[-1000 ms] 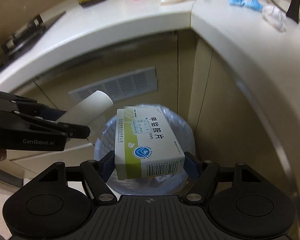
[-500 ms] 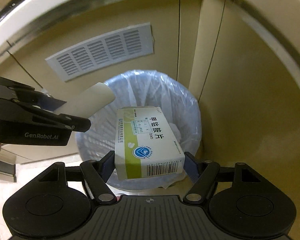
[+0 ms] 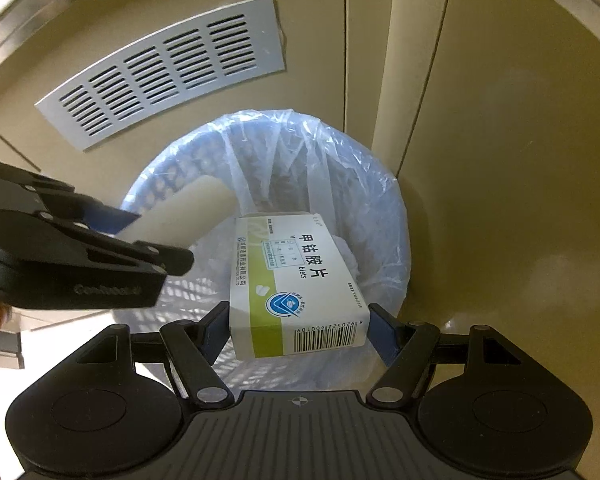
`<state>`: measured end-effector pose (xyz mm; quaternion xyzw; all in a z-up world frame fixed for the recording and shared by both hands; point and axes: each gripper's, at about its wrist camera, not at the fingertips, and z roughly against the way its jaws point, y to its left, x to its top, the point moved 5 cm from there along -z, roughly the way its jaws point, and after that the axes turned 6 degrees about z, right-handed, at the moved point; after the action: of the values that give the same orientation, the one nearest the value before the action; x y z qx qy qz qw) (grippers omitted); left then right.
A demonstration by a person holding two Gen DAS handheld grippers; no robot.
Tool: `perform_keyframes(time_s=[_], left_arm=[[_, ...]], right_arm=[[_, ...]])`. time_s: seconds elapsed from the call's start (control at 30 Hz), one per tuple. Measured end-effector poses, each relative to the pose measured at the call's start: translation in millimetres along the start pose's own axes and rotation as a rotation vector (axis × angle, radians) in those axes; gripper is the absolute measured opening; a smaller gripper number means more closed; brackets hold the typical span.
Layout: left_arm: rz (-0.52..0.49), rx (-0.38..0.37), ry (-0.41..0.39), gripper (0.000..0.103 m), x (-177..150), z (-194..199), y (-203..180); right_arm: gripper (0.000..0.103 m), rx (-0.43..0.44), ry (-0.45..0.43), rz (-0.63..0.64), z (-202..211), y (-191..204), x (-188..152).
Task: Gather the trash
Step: 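Open left tool to drop the paper tube into the bin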
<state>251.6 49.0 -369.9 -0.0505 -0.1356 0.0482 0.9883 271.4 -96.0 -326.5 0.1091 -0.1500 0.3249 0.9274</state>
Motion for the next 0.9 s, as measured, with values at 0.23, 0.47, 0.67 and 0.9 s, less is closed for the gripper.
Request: perform_keyframes(time_s=[0.23, 0.47, 0.67, 0.9], left_arm=[[0.02, -0.01, 0.031, 0.046, 3, -23, -1], [0.02, -0.017, 0.022, 0.064, 4, -22, 2], [0.002, -0.011, 0.007, 0.064, 3, -9, 6], [0.004, -0.014, -0.003, 0.063, 2, -1, 9]], right_arm=[[0.071, -0.01, 0.014, -0.026, -8, -5, -1], [0.071, -0.019, 0.013, -0.036, -9, -1, 2], [0.071, -0.015, 0.014, -0.036, -13, 0, 3], [0.071, -0.005, 0.005, -0.01, -20, 6, 7]])
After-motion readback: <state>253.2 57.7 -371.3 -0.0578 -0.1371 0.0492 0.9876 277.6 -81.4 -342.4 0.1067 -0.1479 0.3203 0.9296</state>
